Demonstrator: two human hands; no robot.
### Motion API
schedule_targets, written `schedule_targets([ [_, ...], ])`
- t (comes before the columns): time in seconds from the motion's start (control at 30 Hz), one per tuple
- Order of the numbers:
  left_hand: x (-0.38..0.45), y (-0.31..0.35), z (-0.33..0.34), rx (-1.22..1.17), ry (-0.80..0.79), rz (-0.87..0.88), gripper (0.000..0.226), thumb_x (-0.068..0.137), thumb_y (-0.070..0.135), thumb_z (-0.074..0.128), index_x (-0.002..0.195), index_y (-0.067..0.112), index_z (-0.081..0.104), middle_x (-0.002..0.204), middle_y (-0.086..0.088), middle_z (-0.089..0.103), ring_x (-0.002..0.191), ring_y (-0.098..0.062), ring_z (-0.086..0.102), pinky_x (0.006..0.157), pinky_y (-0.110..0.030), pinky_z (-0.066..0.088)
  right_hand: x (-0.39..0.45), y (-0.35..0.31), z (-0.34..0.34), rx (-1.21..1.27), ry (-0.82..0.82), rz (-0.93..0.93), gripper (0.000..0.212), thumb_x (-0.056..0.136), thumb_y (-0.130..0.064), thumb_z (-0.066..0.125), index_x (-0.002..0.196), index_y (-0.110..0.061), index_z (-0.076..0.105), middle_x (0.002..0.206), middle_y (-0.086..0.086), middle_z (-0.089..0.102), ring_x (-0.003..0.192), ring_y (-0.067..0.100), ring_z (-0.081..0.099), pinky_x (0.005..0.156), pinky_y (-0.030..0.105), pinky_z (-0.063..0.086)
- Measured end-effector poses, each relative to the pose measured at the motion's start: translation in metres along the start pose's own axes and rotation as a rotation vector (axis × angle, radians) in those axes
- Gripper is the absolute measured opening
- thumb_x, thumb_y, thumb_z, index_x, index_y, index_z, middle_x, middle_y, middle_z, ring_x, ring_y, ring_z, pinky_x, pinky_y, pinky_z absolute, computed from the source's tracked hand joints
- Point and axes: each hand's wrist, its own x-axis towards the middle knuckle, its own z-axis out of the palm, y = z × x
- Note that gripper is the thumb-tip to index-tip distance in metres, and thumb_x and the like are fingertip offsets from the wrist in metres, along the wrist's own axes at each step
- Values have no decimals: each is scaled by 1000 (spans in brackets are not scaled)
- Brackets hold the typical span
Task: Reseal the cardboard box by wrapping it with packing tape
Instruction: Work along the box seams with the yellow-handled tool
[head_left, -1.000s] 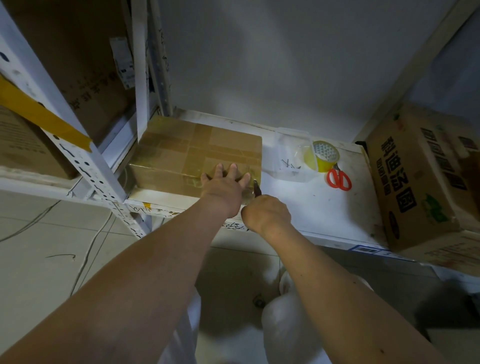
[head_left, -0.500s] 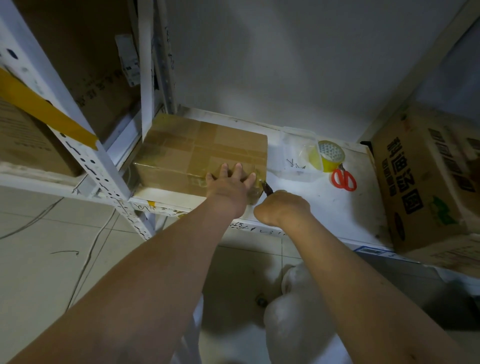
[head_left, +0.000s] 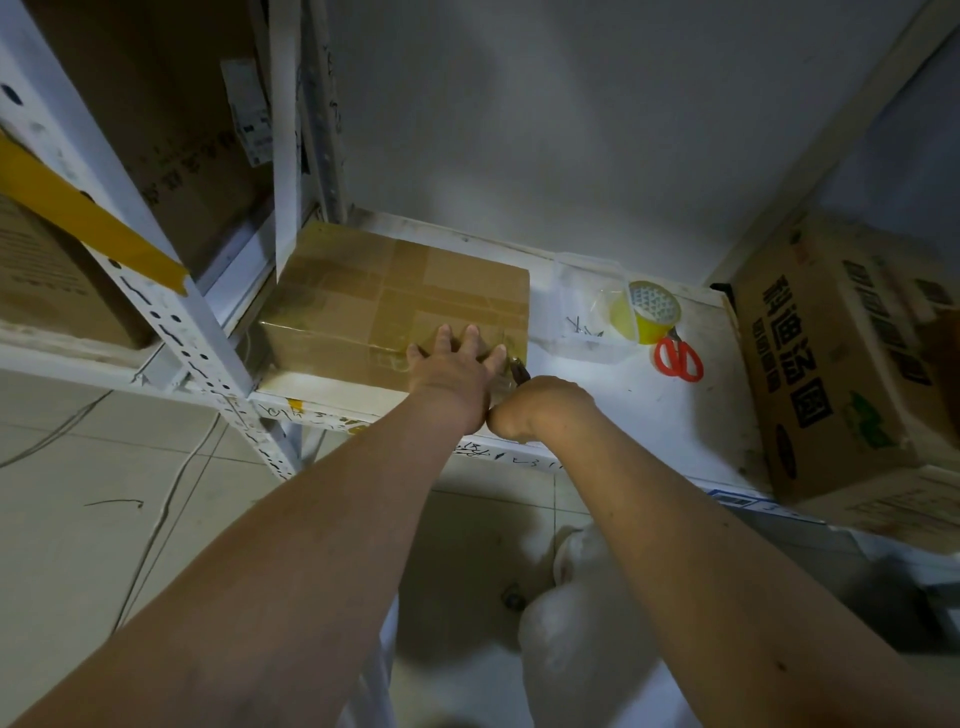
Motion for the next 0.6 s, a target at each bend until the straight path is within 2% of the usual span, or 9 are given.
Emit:
schedule_targets([
  [0.07, 0, 0, -1, -3, -5, 4, 92, 88, 17, 60, 150, 40, -4, 160, 1, -16, 147, -36, -12, 116, -61, 10, 7, -3, 0, -16, -52, -15, 73, 85, -43, 51, 149, -20, 26, 119, 4, 56, 102, 23, 53, 83, 31, 45],
  [0.13, 0, -1, -1, -4, -9, 7, 90, 89, 19, 59, 150, 41, -3, 160, 1, -15, 147, -36, -11, 116, -61, 11, 7, -4, -2, -18, -121, -81, 75, 89, -43, 48, 152, -25, 13, 141, 7, 44, 113, 25, 47, 89, 34, 44],
  [0.17, 1, -1, -1, -2, -9, 8, 89, 89, 20, 59, 150, 41, -2, 160, 1, -15, 147, -36, -11, 116, -60, 11, 6, -4, -5, -6, -149, -108, 71, 93, -39, 46, 153, -25, 10, 146, 8, 39, 112, 26, 45, 88, 35, 44],
  [0.27, 1, -1, -2, 11, -8, 10, 89, 89, 21, 60, 150, 40, -2, 160, 0, -15, 147, -37, -10, 116, -60, 12, 3, -1, -6, 12, -87, -112, 60, 95, -29, 45, 150, -21, 23, 138, 10, 45, 104, 25, 50, 85, 34, 46],
  [0.4, 0, 0, -1, 18, -5, 1, 92, 89, 18, 60, 150, 39, -4, 160, 0, -16, 147, -37, -10, 116, -60, 12, 11, -2, 20, 87, 128, 31, 58, 85, -40, 56, 136, -13, 47, 119, 5, 58, 109, 23, 57, 76, 30, 45],
  [0.5, 0, 1, -1, 26, -4, -5, 92, 89, 16, 59, 150, 39, -5, 160, 0, -17, 147, -36, -11, 116, -59, 13, 17, -3, 35, 232, 215, 109, 60, 78, -44, 62, 127, -10, 52, 115, 4, 57, 109, 23, 57, 71, 29, 40],
  [0.6, 0, 1, -1, 24, 3, -3, 91, 89, 12, 56, 150, 39, -5, 160, 1, -16, 147, -36, -10, 116, -59, 13, 22, 2, 40, 339, 280, 120, 50, 78, -37, 59, 119, -10, 54, 112, 6, 61, 109, 25, 57, 72, 29, 38],
])
